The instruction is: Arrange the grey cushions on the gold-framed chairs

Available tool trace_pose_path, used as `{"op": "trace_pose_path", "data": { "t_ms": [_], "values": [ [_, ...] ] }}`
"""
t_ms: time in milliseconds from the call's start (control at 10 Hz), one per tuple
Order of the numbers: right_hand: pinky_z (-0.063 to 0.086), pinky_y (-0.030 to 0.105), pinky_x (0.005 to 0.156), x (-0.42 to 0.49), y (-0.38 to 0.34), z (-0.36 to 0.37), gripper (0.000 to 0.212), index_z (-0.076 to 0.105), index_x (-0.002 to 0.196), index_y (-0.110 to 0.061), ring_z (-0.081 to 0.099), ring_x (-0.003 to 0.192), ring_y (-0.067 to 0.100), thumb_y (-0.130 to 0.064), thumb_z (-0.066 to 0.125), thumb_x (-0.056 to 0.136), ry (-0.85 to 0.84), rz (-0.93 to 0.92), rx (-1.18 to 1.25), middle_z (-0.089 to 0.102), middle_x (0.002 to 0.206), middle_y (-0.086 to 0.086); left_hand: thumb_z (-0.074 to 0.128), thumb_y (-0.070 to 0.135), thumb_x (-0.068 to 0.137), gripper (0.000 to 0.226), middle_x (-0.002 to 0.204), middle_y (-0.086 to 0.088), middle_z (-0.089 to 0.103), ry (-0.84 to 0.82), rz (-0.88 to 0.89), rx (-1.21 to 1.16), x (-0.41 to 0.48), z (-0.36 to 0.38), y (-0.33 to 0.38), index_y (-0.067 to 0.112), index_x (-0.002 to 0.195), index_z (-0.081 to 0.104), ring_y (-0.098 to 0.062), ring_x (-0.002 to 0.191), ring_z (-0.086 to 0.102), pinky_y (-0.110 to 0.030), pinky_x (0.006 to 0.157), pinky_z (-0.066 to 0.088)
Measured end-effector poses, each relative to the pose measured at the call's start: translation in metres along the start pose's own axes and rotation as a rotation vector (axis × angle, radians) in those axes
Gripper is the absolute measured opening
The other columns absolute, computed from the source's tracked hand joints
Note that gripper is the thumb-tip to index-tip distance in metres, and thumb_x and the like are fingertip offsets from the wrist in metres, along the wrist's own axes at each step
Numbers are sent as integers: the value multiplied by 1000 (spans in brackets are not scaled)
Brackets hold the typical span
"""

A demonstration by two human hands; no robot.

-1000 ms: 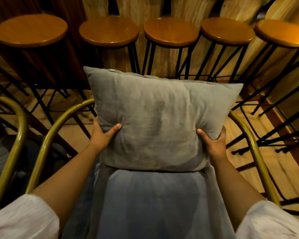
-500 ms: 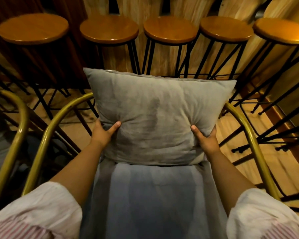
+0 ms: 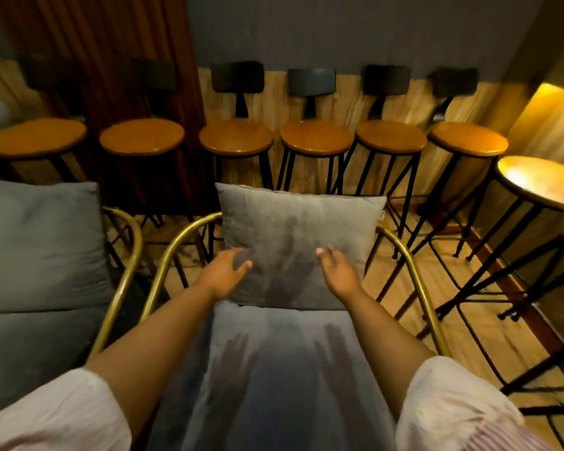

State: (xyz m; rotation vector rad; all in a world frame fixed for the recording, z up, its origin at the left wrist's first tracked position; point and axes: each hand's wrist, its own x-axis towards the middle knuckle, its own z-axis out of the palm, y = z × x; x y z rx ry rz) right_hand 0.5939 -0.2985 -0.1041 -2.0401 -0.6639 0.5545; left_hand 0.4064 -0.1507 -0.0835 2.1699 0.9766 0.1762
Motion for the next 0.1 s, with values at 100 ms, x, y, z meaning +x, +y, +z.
{"op": "trace_pose_path", "data": {
  "t_ms": [100],
  "values": [
    [19,44,117,-54,-41,15,58,33,145,-8,16,146,32,-38,45,96,-157,-137,-134,31,154,15,39,37,98,48,148,-8,44,28,-64,203,-69,-28,9,19,143,39,-29,134,43,-44,109,35]
  ]
}}
